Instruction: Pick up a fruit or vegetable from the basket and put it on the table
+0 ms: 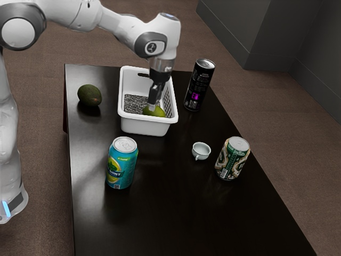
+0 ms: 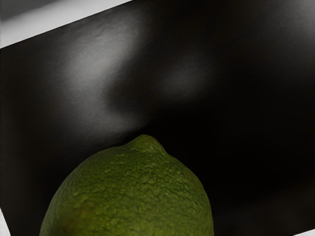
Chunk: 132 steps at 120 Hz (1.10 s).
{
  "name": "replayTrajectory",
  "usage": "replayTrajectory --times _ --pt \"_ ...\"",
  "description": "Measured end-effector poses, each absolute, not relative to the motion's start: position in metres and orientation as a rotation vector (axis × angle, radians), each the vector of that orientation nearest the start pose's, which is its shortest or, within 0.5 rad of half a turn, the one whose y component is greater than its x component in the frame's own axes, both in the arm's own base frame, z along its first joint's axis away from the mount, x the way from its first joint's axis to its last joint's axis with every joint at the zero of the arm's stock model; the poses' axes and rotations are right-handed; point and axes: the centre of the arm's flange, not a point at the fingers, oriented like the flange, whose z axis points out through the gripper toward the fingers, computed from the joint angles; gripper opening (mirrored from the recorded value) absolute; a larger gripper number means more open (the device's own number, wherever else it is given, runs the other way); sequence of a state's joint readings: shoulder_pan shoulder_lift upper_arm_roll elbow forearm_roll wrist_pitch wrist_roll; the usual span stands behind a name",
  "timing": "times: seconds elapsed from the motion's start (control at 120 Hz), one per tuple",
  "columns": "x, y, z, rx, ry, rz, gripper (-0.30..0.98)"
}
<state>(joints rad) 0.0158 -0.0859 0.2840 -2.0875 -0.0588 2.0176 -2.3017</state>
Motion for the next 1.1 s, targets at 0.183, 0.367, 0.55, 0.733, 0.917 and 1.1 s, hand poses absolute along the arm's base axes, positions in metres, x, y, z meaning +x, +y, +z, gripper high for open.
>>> replayTrajectory --times 0.183,0.367,0.55,0.733,0.917,1.1 --pt "0.507 0.152 0.456 0.814 2.956 -0.088 0.69" --pt "0.51 0.154 0.451 0.83 2.946 -0.082 0.69" --pt "0.501 0.146 0.448 0.85 2.923 -0.104 0.69" --pt "0.503 0.151 0.434 0.84 2.935 -0.12 0.69" --pt "0.507 0.152 0.422 0.837 2.931 -0.142 0.67" --pt "0.506 0.151 0.43 0.837 2.905 -0.148 0.44"
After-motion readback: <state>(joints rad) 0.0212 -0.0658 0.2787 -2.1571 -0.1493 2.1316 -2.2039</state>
